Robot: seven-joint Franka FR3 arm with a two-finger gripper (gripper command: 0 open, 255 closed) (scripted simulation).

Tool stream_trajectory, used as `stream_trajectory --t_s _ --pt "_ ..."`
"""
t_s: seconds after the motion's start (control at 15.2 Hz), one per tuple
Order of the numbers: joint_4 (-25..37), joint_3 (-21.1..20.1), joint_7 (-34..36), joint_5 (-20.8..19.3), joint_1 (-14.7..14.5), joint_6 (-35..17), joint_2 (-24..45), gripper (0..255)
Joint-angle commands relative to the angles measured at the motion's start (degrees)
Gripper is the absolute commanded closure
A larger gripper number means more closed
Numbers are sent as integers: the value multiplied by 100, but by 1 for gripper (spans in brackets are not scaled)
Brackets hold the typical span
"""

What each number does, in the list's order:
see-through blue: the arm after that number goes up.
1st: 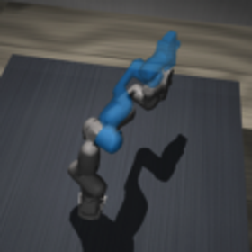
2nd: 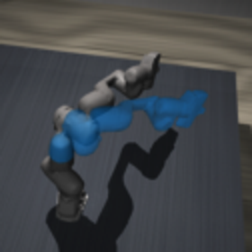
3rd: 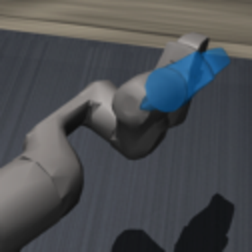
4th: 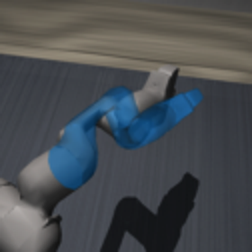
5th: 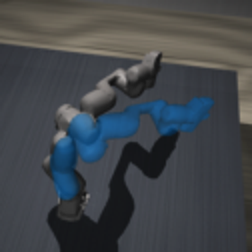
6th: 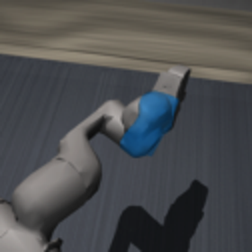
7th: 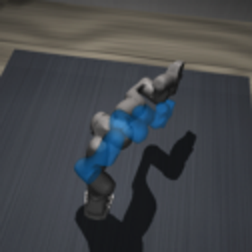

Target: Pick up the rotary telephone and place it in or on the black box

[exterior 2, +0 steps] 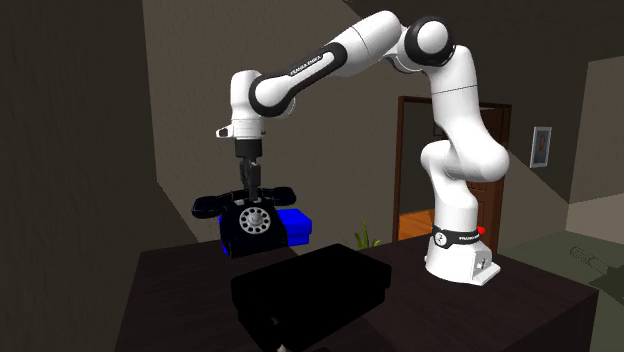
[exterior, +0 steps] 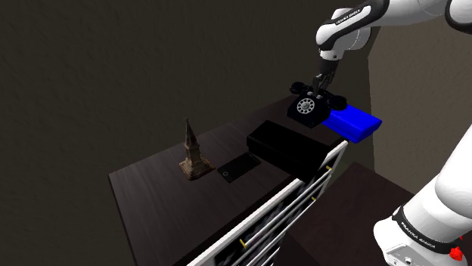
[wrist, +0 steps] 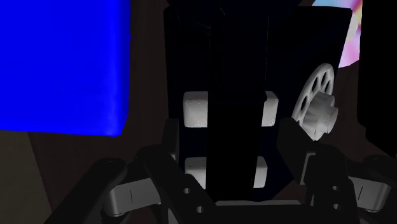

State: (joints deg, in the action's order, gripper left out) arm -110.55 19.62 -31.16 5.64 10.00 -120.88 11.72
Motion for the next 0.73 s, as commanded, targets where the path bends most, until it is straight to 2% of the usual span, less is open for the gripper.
stream_trajectory --t_s 0.0,0.66 --pt "99 6 25 -28 -7 137 -64 255" --pt "579 28 112 -144 -24 845 -310 255"
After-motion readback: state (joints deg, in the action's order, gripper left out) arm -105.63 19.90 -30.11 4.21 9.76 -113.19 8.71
